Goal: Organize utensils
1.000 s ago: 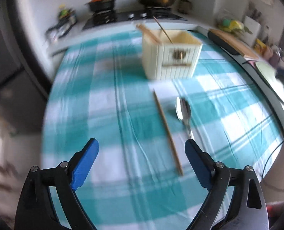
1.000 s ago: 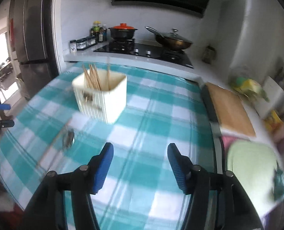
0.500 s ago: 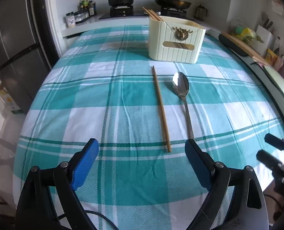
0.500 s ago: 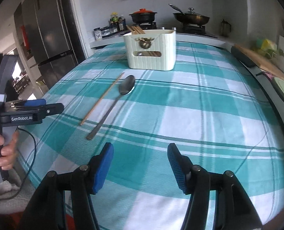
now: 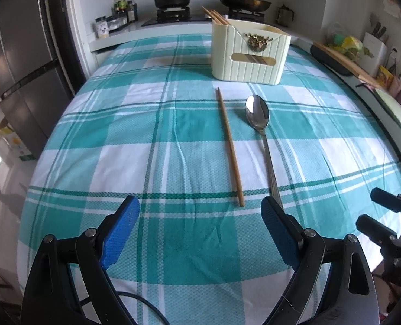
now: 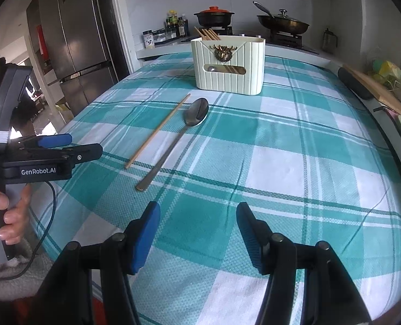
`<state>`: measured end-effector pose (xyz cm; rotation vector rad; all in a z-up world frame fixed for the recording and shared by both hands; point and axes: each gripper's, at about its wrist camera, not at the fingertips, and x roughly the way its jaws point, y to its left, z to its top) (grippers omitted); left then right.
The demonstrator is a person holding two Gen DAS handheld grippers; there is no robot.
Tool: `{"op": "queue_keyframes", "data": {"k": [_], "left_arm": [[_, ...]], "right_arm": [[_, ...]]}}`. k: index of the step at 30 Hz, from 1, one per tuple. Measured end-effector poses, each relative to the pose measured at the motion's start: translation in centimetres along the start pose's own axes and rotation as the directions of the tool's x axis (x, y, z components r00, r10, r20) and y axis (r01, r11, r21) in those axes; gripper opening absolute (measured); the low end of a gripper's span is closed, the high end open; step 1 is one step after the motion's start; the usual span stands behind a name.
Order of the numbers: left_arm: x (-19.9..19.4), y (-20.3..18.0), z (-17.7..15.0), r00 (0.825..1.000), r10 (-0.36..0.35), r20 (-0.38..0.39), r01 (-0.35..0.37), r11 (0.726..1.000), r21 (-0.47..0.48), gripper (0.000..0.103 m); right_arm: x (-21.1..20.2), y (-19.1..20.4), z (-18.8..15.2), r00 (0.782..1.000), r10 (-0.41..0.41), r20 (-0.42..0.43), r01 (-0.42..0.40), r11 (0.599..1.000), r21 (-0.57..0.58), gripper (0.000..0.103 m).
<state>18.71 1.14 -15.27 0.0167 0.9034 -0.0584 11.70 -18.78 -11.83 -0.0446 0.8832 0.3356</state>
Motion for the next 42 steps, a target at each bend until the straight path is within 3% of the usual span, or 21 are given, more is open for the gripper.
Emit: {"op": "queue_keyframes", "data": {"k": [7,12,17,21,24,25,26,27,29,30,36,42], "left_arm": [[0.1,0.6,-0.2,1.0,0.005,-0.008,-0.005,1.0,-0.006,0.092],[0.7,3.2,-0.4,1.0,0.022,-0.022,-0.024,0.997,-0.078,0.092],[0.6,4.8,-0.4,1.0,0.019,-0.023,-0.022,0.99,-0.139,0.092],[0.0,5.0,-0.5,1.0,0.021,-0.011,-0.022,0.989,-0.144,0.092],[0.1,5.0,-0.7,0.999,0.027,-0.021,-0.03,0.99,-0.135,0.092],[0.2,5.1,-0.8,0.999,0.028,-0.024,-0.031,0.991,-0.133,0.092],[0.4,5.0,-0.8,0.999,0.031,-0.03,-0.034,0.991,-0.129,0.092],[0.6,4.9,-0.8,0.999,0.034,-0.037,-0.038,0.991,-0.127,0.092],[1.4,4.4,-0.5,0.998,0.036,-0.057,-0.042,0.993,-0.115,0.092],[1.6,4.1,-0.3,0.998,0.034,-0.059,-0.04,0.993,-0.109,0.092],[1.8,2.9,0.2,0.998,0.021,-0.052,-0.026,0.996,-0.086,0.092],[2.8,3.8,1.5,0.998,-0.022,-0.061,0.015,0.994,-0.109,0.092]], "right_arm": [[0.6,-0.2,0.1,1.0,0.003,-0.026,-0.002,1.0,0.016,0.06],[2.6,1.1,2.1,0.997,0.022,-0.07,-0.027,0.997,-0.068,0.06],[7.8,2.2,6.4,0.988,0.068,-0.137,-0.085,0.989,-0.117,0.06],[12.6,2.5,8.7,0.983,0.038,-0.177,-0.049,0.997,-0.056,0.06],[13.8,3.5,9.1,0.989,0.001,-0.148,-0.009,0.998,-0.059,0.059],[13.9,4.0,9.0,0.99,-0.025,-0.14,0.013,0.996,-0.083,0.055],[14.0,4.3,8.8,0.989,-0.064,-0.131,0.05,0.993,-0.108,0.039],[13.8,4.5,8.7,0.989,-0.088,-0.116,0.073,0.989,-0.125,0.034],[13.6,4.4,8.5,0.991,-0.079,-0.109,0.064,0.989,-0.136,0.016],[13.4,4.2,8.4,0.99,-0.094,-0.106,0.078,0.986,-0.145,0.012],[12.2,0.7,7.9,0.983,-0.157,-0.095,0.147,0.983,-0.109,0.008],[9.8,-5.7,5.8,0.956,-0.271,-0.109,0.269,0.963,-0.034,0.007]]}}
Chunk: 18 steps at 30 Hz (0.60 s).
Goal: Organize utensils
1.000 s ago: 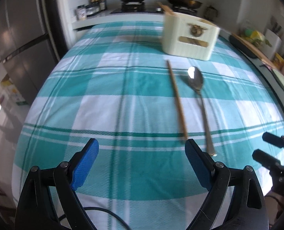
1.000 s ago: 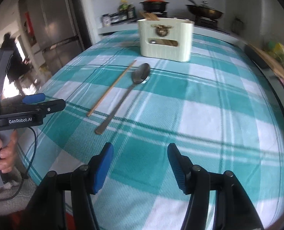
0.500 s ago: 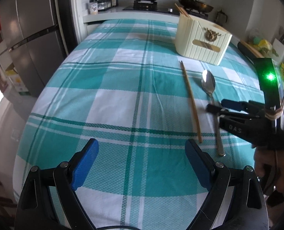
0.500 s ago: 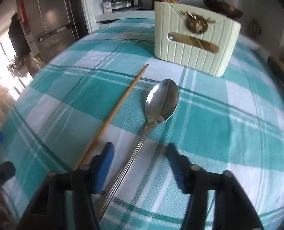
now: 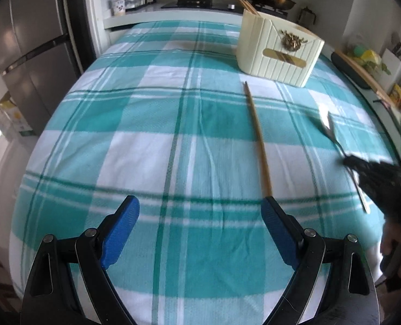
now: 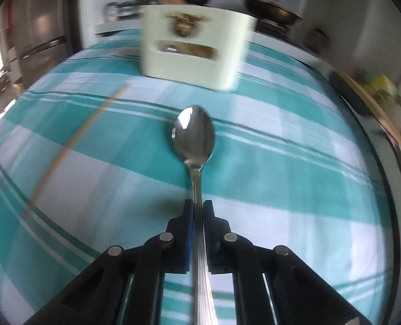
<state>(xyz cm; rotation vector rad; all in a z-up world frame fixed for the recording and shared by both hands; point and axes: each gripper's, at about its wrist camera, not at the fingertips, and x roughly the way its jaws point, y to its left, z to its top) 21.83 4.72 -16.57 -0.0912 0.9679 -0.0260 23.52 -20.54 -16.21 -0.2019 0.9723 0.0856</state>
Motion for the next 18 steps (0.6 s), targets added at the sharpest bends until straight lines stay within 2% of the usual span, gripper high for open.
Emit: {"op": "queue_keyframes", "data": {"k": [2,5,7,9,11,12,13,15,16,17,18], "left_arm": [[0.8,-0.6,0.9,1.0,-0.019,-0.014,0.019,1.0,0.013,0.092],[3.1,-2.8,2.8,0.996,-0.067,-0.056,0.071,0.995,0.074,0.091],[4.4,-4.3,3.6,0.996,-0.059,-0.071,0.067,0.991,0.113,0.088],[5.8,-5.6,4.0,0.996,-0.02,-0.083,0.033,0.987,0.155,0.08],[6.9,-6.3,4.1,0.995,0.021,-0.095,-0.004,0.985,0.174,0.066],[7.2,-6.5,3.9,0.995,0.029,-0.093,-0.012,0.985,0.174,0.065],[7.0,-6.6,3.8,0.997,0.029,-0.073,-0.016,0.985,0.169,0.058],[6.6,-7.1,3.4,0.998,0.013,-0.056,-0.003,0.983,0.181,0.035],[6.4,-7.3,3.1,0.999,0.011,-0.051,-0.001,0.982,0.19,0.009],[6.3,-7.5,2.9,0.999,0.014,-0.05,-0.004,0.981,0.196,0.004],[6.0,-7.7,2.5,0.999,0.026,-0.042,-0.017,0.98,0.197,0.004]], "right_arm": [[-0.3,-1.9,-0.8,1.0,-0.027,-0.005,0.027,0.999,0.033,0.007],[-0.7,-4.0,-1.6,1.0,-0.026,-0.007,0.026,0.995,0.095,0.007],[-0.9,-4.6,-2.0,1.0,-0.008,-0.001,0.008,0.992,0.127,0.009],[-1.3,-4.9,-2.4,1.0,0.02,0.007,-0.021,0.989,0.149,0.014],[-1.8,-4.8,-3.0,0.999,0.039,0.013,-0.04,0.988,0.149,0.028],[-1.8,-4.9,-3.1,0.999,0.044,0.015,-0.046,0.988,0.147,0.03],[-2.0,-4.9,-3.3,0.999,0.048,0.017,-0.05,0.989,0.142,0.03],[-2.3,-5.0,-3.7,0.998,0.053,0.023,-0.056,0.988,0.143,0.03],[-2.5,-5.1,-3.9,0.998,0.054,0.026,-0.057,0.988,0.146,0.03],[-2.7,-5.3,-4.1,0.998,0.055,0.029,-0.059,0.987,0.151,0.03],[-2.7,-5.5,-4.2,0.998,0.056,0.031,-0.06,0.986,0.155,0.03]]}}
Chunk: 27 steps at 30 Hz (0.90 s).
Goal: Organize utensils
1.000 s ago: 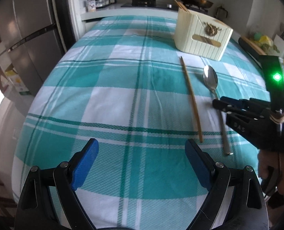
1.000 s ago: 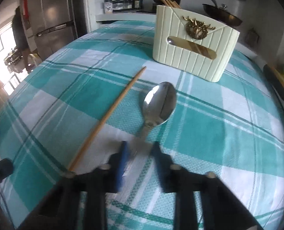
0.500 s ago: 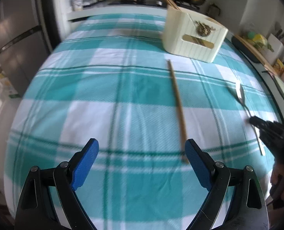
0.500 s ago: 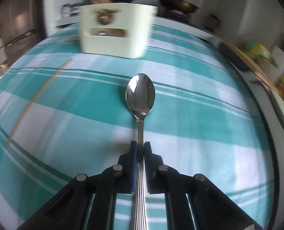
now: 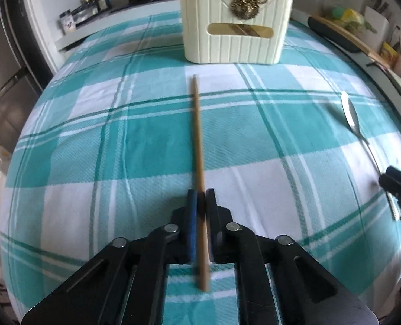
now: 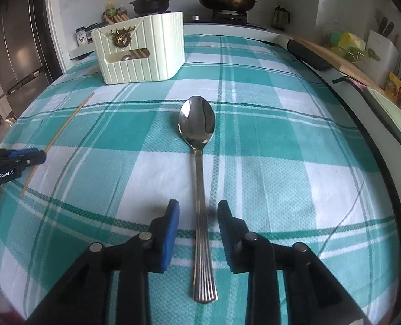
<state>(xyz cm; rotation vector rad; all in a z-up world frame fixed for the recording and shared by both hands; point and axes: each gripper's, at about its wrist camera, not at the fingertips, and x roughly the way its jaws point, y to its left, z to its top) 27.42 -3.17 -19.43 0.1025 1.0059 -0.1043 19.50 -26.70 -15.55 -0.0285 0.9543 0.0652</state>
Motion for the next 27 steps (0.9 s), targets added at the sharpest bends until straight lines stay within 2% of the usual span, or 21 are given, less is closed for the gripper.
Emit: {"op": "queue_keyframes", "data": {"k": [6,8,9,11,12,13,14,18,21,27], "left_arm": [[-2.4,-1.0,-3.2,1.0,-0.027,-0.007,0.027,0.999,-0.033,0.005],[-2.8,-1.0,-3.7,0.999,-0.043,-0.025,0.042,0.998,-0.046,0.009],[-2.9,-0.8,-3.5,0.997,-0.07,-0.045,0.068,0.996,-0.051,0.014],[-3.1,-0.1,-2.9,0.991,-0.121,-0.059,0.117,0.991,-0.069,0.053],[-3.3,0.6,-2.2,0.987,-0.156,-0.047,0.152,0.985,-0.086,0.06],[-3.4,1.1,-1.7,0.983,-0.181,-0.034,0.178,0.98,-0.092,0.069],[-3.5,1.3,-1.4,0.981,-0.192,-0.034,0.189,0.978,-0.09,0.073],[-1.5,1.6,1.0,0.974,-0.213,-0.084,0.211,0.977,-0.031,0.076],[1.1,1.2,2.2,0.967,-0.212,-0.143,0.212,0.977,-0.016,0.076],[2.8,0.2,4.4,0.987,-0.109,-0.117,0.114,0.993,0.036,0.071]], "right_arm": [[-0.5,-1.3,-0.2,1.0,0.003,0.006,-0.003,1.0,0.024,0.03],[-0.7,-1.8,0.0,1.0,0.011,0.008,-0.011,0.999,0.031,0.03],[-0.9,-2.1,0.2,1.0,0.015,0.009,-0.015,0.999,0.036,0.03],[-1.0,-2.5,0.6,1.0,0.02,0.01,-0.02,0.999,0.045,0.031],[-1.0,-2.7,0.9,1.0,0.023,0.008,-0.023,0.998,0.05,0.035],[-1.0,-2.8,1.3,0.999,0.033,0.012,-0.033,0.998,0.056,0.044],[-1.1,-2.9,1.6,0.999,0.043,0.019,-0.044,0.997,0.059,0.052],[0.0,-1.6,3.3,0.996,0.094,0.015,-0.094,0.995,0.015,0.062],[2.2,-0.5,4.3,0.998,0.063,-0.02,-0.063,0.998,-0.017,0.062],[6.1,1.4,6.8,0.999,-0.003,-0.036,0.0,0.996,-0.087,0.062]]}}
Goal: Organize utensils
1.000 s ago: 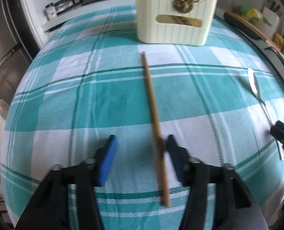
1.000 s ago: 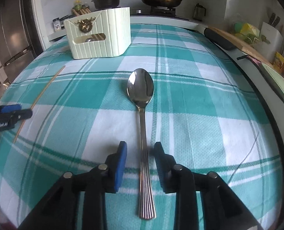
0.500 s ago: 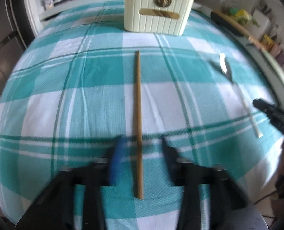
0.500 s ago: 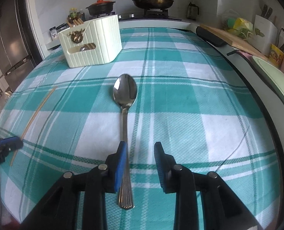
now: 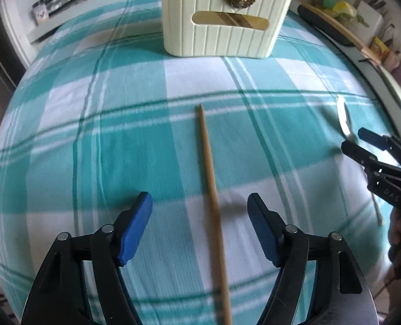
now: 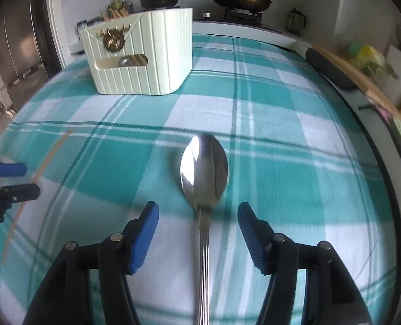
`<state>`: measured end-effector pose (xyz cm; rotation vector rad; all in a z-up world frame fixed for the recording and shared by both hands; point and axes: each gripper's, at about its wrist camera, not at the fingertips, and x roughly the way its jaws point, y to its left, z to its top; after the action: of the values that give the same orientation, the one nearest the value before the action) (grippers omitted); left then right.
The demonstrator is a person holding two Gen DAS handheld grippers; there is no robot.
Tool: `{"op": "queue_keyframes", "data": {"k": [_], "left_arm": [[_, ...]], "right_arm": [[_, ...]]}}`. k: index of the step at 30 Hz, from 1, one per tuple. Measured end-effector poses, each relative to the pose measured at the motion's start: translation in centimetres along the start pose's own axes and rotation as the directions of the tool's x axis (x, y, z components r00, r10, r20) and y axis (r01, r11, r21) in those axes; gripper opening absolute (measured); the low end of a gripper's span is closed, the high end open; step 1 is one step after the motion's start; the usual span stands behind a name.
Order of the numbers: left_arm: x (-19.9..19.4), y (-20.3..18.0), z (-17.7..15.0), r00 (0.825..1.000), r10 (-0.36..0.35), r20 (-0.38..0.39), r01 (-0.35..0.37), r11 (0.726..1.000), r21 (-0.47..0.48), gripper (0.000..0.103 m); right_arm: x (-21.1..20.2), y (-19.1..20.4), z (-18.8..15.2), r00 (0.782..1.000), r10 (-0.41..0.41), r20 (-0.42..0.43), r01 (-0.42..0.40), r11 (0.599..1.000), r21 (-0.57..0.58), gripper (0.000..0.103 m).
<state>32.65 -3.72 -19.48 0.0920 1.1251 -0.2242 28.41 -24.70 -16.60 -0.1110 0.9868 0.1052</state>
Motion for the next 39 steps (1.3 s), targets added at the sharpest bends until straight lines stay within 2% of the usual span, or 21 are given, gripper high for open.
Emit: {"op": "queue_keyframes", "data": {"k": [1,2,3,4,5,8,11,14,16,17,20,22,24,28,32,39], "left_arm": [[0.1,-0.3,0.4,1.0,0.029,0.011,-0.029,0.999,0.017,0.061],[0.2,-0.6,0.6,0.999,0.026,0.028,-0.027,0.999,0.026,0.04],[0.2,-0.7,0.7,0.999,0.019,0.038,-0.021,0.999,0.03,0.029],[0.3,-0.9,1.0,0.999,0.014,0.049,-0.015,0.999,0.03,0.007],[0.3,-0.9,1.0,0.999,0.012,0.052,-0.013,1.0,0.025,0.004],[0.0,-0.4,1.2,0.997,0.021,0.078,-0.02,1.0,-0.016,0.004],[-3.1,0.1,0.9,0.983,0.014,0.184,-0.006,0.999,-0.04,0.004],[-6.9,0.8,0.6,0.955,-0.016,0.296,0.035,0.998,-0.059,0.004],[-9.8,1.4,0.3,0.927,-0.043,0.374,0.074,0.995,-0.069,0.004],[-10.6,1.5,0.2,0.918,-0.05,0.394,0.084,0.994,-0.07,0.004],[-13.6,2.1,-0.5,0.88,-0.084,0.467,0.132,0.989,-0.07,0.004],[-14.8,2.5,-0.9,0.86,-0.108,0.498,0.162,0.984,-0.067,0.004],[-15.6,2.7,-1.3,0.848,-0.119,0.517,0.179,0.981,-0.069,0.004],[-16.0,3.0,-1.4,0.833,-0.131,0.537,0.205,0.975,-0.08,0.004],[-16.9,3.3,-2.1,0.798,-0.146,0.584,0.232,0.97,-0.073,0.004],[-16.9,4.3,-2.4,0.778,-0.164,0.606,0.276,0.956,-0.095,0.004]], "right_arm": [[0.2,0.0,0.3,1.0,0.008,0.013,-0.009,1.0,0.01,0.062],[0.6,-0.1,0.7,1.0,0.007,0.023,-0.008,1.0,0.022,0.062],[0.8,-0.3,1.0,0.999,0.006,0.034,-0.007,0.999,0.033,0.062],[1.2,-0.5,1.3,0.999,0.005,0.041,-0.007,0.999,0.048,0.06],[1.3,-0.6,1.5,0.999,-0.003,0.052,0.0,0.999,0.054,0.044],[1.2,-1.2,1.8,0.997,0.028,0.069,-0.031,0.998,0.049,0.042],[-0.9,-1.7,1.4,0.989,0.07,0.129,-0.074,0.997,0.03,0.042],[-4.1,-2.2,1.4,0.968,0.136,0.211,-0.147,0.988,0.038,0.042],[-7.0,-2.1,1.3,0.94,0.186,0.285,-0.2,0.98,0.019,0.042],[-8.5,-2.0,1.2,0.923,0.212,0.322,-0.225,0.974,0.002,0.042],[-11.4,-1.7,1.0,0.892,0.245,0.379,-0.255,0.967,-0.025,0.042],[-13.1,-1.4,0.9,0.875,0.258,0.411,-0.266,0.963,-0.037,0.042],[-14.2,-1.1,0.9,0.862,0.263,0.433,-0.269,0.962,-0.05,0.042],[-15.2,-0.6,1.4,0.85,0.259,0.458,-0.258,0.964,-0.068,0.042],[-16.1,-0.4,1.9,0.836,0.268,0.478,-0.271,0.96,-0.064,0.042],[-17.3,0.5,2.8,0.82,0.281,0.499,-0.27,0.958,-0.096,0.042]]}}
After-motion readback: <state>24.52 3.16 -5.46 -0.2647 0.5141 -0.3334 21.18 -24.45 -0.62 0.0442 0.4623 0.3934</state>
